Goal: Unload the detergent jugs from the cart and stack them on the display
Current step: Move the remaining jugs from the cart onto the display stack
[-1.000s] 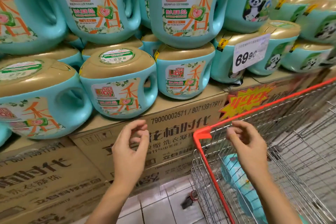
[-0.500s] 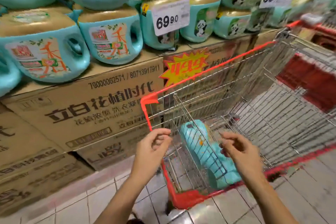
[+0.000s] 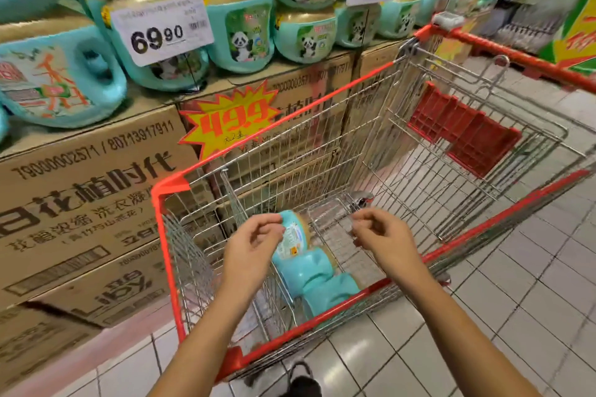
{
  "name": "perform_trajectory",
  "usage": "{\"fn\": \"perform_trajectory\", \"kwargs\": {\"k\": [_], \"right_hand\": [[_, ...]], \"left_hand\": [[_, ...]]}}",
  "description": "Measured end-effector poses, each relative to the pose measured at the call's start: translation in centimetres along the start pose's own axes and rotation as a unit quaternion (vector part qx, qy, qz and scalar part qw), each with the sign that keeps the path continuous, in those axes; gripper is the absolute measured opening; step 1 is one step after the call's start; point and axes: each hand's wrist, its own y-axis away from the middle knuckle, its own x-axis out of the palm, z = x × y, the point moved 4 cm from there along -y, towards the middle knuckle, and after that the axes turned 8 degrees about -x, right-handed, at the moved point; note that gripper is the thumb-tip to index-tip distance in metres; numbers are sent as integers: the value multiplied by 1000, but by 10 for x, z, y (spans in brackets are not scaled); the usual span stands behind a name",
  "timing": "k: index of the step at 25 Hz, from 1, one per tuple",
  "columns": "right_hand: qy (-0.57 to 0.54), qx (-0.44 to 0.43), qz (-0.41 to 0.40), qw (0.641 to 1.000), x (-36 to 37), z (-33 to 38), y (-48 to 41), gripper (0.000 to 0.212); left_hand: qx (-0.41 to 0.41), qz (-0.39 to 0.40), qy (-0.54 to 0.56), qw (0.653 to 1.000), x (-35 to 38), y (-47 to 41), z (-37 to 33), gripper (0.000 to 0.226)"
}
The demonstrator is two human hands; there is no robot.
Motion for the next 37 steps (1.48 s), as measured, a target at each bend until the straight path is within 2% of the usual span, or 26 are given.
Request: {"fn": "perform_trajectory", "kwargs": {"k": [2, 4, 7, 11, 14, 17, 20, 23, 27, 31, 35, 37], "right_hand": [[30, 0, 24, 999, 3, -9, -38, 15], [60, 5, 51, 997, 10, -24, -80, 14], [81, 28, 92, 992, 23, -52, -133, 15], [82, 39, 125, 988, 35, -91, -181, 13], [68, 67, 131, 987, 42, -134, -212, 11], [88, 100, 151, 980, 49, -196, -235, 8], [119, 135, 195, 964, 63, -265, -245, 19], [121, 176, 264, 941, 84, -321, -248, 29], [82, 219, 299, 925, 129, -385, -253, 48], [-29, 266, 308, 913, 180, -432, -248, 59], [-112, 249, 319, 908, 214, -454, -250, 43], [-144, 263, 325, 897, 221, -457, -247, 42]], "left_hand": [[-15, -30, 74, 997, 17, -28, 2, 21], [-27, -62, 101, 993, 35, -66, 10, 19], [-108, -98, 99, 984, 63, -123, 38, 12], [-233, -152, 92, 956, 86, -180, 90, 19], [-286, -203, 74, 933, 88, -210, 129, 22], [-333, -198, 24, 922, 93, -227, 180, 31], [-342, -245, -52, 906, 98, -236, 232, 29], [-373, -336, -74, 861, 97, -246, 275, 35], [-405, -363, -69, 836, 94, -274, 338, 48], [-336, -382, -4, 861, 84, -289, 383, 46], [-323, -311, 76, 890, 72, -295, 402, 70], [-337, -304, 71, 888, 70, -295, 399, 74]]}}
